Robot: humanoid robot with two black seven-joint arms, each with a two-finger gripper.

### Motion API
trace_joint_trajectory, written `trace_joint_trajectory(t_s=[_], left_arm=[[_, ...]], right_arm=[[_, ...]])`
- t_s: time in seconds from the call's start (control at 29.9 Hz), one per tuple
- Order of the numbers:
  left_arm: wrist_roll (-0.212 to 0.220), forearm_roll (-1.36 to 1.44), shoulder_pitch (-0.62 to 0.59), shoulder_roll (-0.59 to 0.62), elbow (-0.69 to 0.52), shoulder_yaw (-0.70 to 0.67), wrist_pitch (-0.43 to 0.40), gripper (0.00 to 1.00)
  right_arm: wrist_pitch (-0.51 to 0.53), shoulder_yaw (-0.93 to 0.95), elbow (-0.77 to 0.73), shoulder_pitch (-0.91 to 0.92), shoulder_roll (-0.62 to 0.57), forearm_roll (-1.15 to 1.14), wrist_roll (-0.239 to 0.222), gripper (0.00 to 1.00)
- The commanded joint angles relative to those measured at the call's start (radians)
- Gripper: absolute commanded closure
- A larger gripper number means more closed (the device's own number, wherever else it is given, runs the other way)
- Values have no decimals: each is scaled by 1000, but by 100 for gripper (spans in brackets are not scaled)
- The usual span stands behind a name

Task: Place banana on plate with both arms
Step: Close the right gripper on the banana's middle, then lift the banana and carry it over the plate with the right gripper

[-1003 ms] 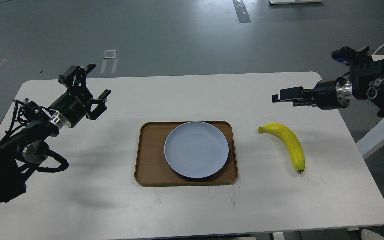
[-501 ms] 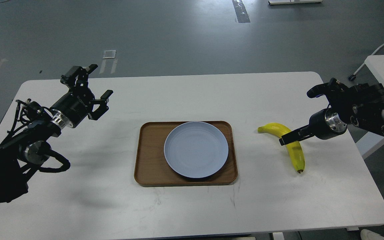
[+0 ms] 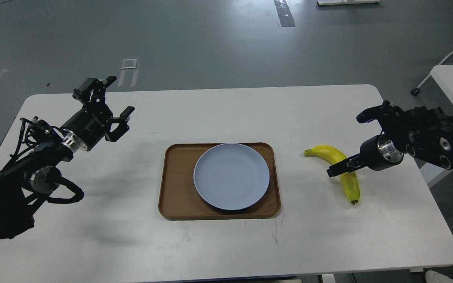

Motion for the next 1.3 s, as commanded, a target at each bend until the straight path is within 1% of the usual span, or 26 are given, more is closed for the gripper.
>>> trace_joint_trajectory(t_s=[0.0,0.03,0.07,0.1,0.13,0.17,0.43,0.57,0.67,0.74,0.8,0.84,0.9,0.97,1.04,1.27], left_arm=[[0,0,0,0,0,0,0,2],[0,0,0,0,0,0,0,2],[0,0,0,0,0,0,0,2],[0,0,0,0,0,0,0,2],[0,0,0,0,0,0,0,2],[0,0,0,0,0,0,0,2],[0,0,0,-1,0,0,0,2],[0,0,0,0,0,0,0,2],[0,0,0,0,0,0,0,2],[0,0,-1,0,0,-2,0,2],[0,0,-3,2,0,-2,0,2],[0,0,-3,2,0,-2,0,2],[0,0,-6,3,0,-2,0,2],[0,0,-8,6,0,-2,0,2],[0,0,-8,7,0,-2,0,2],[0,0,-8,8,0,-2,0,2]], right_arm=[[2,-1,0,-3,-1,-2,0,68],[2,-3,-1,-3,-1,-2,0,76],[2,-3,-1,-3,-3,-2,0,78],[2,-3,2,-3,-4,0,0,81],[2,-3,2,-3,-8,-3,0,94],[2,-3,0,-3,-8,-3,0,97],[2,-3,11,29,-21,-2,0,98],[2,3,60,150,-38,2,0,98],[3,8,86,222,-28,9,0,97],[5,11,104,258,0,14,0,97],[9,12,112,272,72,46,0,97],[9,12,112,272,72,46,0,97],[15,8,118,273,129,113,0,96],[15,-4,106,273,219,167,0,96],[15,-18,97,273,273,186,0,96],[17,-76,68,264,422,291,0,96]])
